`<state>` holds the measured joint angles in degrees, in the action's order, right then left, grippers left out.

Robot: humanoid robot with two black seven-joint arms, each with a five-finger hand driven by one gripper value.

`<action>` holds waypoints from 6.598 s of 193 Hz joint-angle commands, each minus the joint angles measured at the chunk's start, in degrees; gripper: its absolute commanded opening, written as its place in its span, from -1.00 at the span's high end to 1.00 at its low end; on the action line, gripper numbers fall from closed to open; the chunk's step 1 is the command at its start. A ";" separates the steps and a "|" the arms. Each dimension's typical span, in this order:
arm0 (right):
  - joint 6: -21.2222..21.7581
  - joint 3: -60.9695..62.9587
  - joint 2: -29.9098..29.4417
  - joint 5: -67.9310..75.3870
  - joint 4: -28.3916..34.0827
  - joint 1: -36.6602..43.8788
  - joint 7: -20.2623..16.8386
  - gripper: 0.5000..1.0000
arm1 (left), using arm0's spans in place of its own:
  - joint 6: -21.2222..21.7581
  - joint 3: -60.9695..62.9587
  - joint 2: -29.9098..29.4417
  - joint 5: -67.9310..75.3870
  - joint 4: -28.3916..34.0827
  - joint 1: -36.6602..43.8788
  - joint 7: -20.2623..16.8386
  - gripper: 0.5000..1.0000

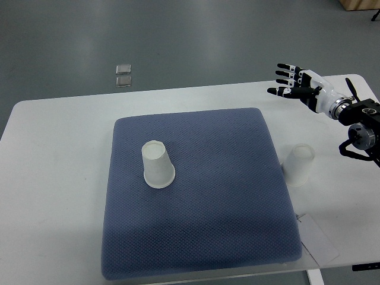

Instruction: Stack paper cups

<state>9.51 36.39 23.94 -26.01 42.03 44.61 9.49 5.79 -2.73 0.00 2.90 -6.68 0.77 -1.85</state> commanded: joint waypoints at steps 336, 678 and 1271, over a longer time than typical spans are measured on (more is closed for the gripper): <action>19.41 -6.42 25.45 -61.53 27.49 -0.84 8.26 -0.64 | 0.01 0.01 0.00 0.00 0.00 -0.07 0.00 -1.00; 20.19 -11.25 21.33 -62.23 27.75 22.80 8.79 0.95 | 0.01 0.01 0.00 0.00 0.00 0.02 0.00 -1.00; 16.60 -3.17 1.11 -38.07 6.40 17.97 -0.79 -0.58 | 0.01 0.01 0.00 0.00 0.00 0.02 0.00 -1.00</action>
<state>30.78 31.45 24.40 -70.47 54.45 65.25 8.82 5.79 -2.73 0.00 2.90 -6.68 0.79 -1.85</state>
